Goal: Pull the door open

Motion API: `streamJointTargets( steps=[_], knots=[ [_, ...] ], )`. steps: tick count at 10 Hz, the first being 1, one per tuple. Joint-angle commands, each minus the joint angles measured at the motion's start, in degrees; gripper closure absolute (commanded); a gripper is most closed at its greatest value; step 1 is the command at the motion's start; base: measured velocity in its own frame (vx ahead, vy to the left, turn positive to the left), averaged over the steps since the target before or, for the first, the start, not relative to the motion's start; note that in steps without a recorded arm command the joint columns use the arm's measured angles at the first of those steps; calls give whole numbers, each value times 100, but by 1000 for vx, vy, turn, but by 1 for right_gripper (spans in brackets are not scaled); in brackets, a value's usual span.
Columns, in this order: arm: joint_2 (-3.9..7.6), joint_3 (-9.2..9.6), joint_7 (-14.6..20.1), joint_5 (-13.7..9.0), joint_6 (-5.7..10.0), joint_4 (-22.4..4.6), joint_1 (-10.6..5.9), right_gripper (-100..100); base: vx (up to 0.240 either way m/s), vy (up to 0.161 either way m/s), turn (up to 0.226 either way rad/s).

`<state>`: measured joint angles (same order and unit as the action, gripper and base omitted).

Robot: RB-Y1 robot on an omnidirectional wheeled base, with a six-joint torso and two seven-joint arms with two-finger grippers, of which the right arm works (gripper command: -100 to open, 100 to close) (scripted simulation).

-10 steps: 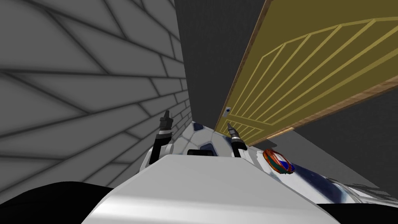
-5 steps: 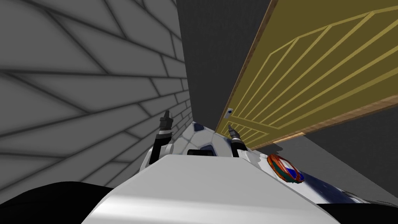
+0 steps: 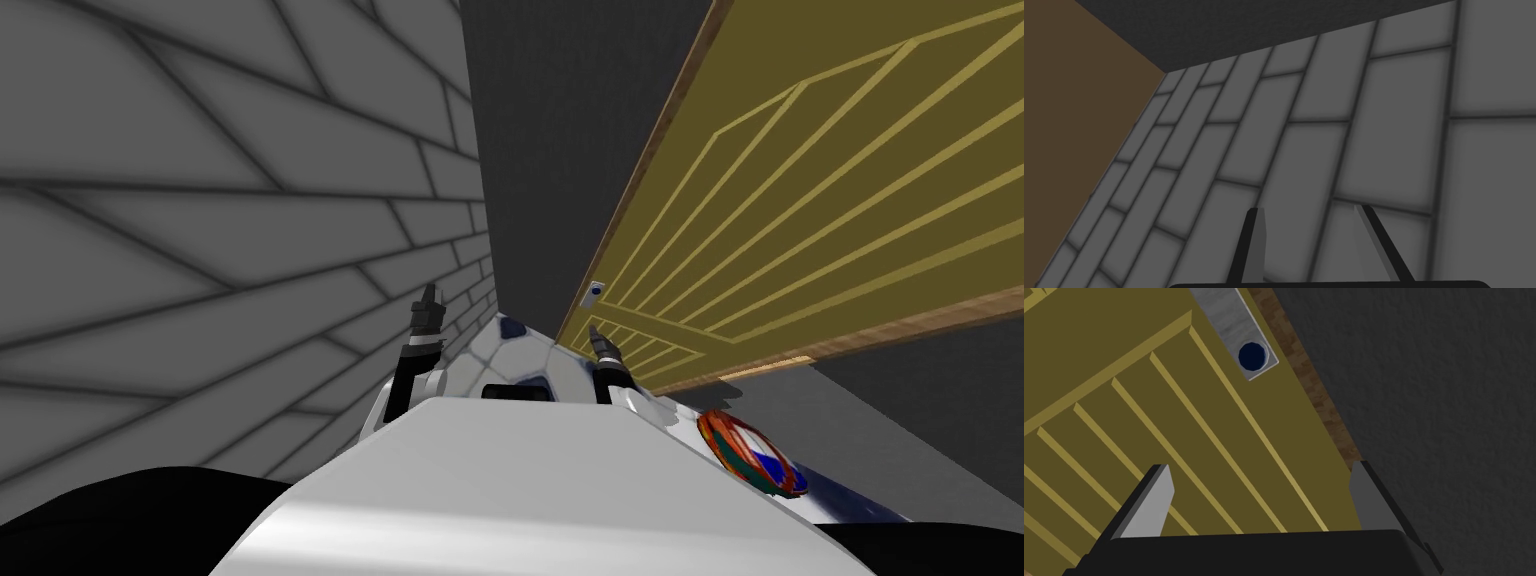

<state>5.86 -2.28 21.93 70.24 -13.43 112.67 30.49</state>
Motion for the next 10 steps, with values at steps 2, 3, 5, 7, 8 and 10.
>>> streamJointTargets(
  steps=[2, 3, 5, 7, 8, 10],
  knots=[
    [-42, 4, 191, 513, -260, -169, 25, -100, 70, -53, 126],
    [-47, 9, 258, 728, -370, -233, 32, -100, 89, -64, 120],
    [-52, 13, 323, 921, -475, -295, 39, -100, 71, -62, 69],
    [-64, 23, 453, 1297, -686, -419, 52, -100, 54, -42, 92],
    [-69, 27, 517, 1461, -792, -482, 59, -100, 71, -62, 122],
    [-76, 32, 580, 1666, -894, -541, 66, -100, 45, -40, 47]
  ],
)
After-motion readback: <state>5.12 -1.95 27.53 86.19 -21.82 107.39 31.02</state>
